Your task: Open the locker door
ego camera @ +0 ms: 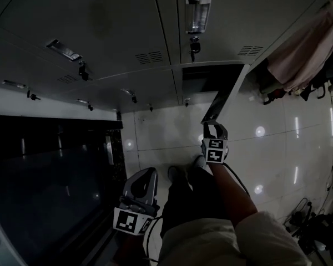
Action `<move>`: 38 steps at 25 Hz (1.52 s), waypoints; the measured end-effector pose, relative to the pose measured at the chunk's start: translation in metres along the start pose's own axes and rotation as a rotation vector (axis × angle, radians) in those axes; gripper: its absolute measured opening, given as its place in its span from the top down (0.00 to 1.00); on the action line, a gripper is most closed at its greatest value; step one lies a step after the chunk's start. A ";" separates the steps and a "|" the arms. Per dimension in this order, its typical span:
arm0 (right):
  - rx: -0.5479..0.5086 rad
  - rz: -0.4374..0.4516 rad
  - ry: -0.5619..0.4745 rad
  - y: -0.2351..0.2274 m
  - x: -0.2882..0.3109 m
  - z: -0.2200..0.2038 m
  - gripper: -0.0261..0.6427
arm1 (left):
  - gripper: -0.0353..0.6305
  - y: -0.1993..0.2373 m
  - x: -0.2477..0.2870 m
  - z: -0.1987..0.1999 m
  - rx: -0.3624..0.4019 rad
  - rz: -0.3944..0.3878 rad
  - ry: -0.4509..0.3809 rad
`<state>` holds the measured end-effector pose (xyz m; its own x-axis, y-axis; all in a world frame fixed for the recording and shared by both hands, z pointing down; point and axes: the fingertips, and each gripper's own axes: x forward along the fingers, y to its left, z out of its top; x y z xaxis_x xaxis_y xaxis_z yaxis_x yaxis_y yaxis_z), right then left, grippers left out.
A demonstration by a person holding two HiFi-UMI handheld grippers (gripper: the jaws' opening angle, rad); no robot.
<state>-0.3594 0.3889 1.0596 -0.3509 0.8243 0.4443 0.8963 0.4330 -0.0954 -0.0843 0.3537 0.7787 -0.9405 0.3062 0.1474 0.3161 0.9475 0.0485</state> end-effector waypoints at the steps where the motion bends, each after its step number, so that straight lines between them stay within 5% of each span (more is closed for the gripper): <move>1: 0.007 -0.023 0.015 -0.008 -0.007 -0.004 0.74 | 0.90 -0.004 0.003 0.009 0.009 -0.004 -0.025; 4: 0.032 -0.100 0.066 -0.033 -0.026 -0.014 0.79 | 0.90 -0.014 0.014 0.054 0.034 -0.013 -0.198; 7: 0.066 -0.123 0.102 -0.050 -0.042 -0.019 0.81 | 0.90 -0.024 0.014 0.056 0.030 -0.037 -0.107; 10: 0.055 -0.107 0.095 -0.055 -0.054 -0.009 0.81 | 0.90 -0.029 0.019 0.096 0.041 -0.036 -0.254; 13: 0.013 -0.063 0.054 -0.042 -0.088 0.018 0.81 | 0.90 -0.034 0.017 0.119 0.051 -0.029 -0.249; 18: -0.005 0.031 -0.104 0.007 -0.227 0.142 0.96 | 0.90 -0.033 0.012 0.162 0.084 0.036 -0.215; 27: -0.023 0.179 -0.583 0.037 -0.438 0.402 0.96 | 0.91 -0.070 -0.038 0.288 0.149 0.061 -0.244; 32: 0.004 0.206 -0.704 0.053 -0.529 0.477 0.96 | 0.91 -0.085 -0.078 0.350 0.180 0.059 -0.269; 38: -0.028 0.202 -0.783 0.079 -0.602 0.512 0.96 | 0.94 -0.095 -0.126 0.393 0.214 0.063 -0.268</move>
<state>-0.2166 0.1139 0.3287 -0.2597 0.9064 -0.3333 0.9656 0.2473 -0.0800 -0.0452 0.2615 0.3671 -0.9285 0.3507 -0.1221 0.3674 0.9153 -0.1652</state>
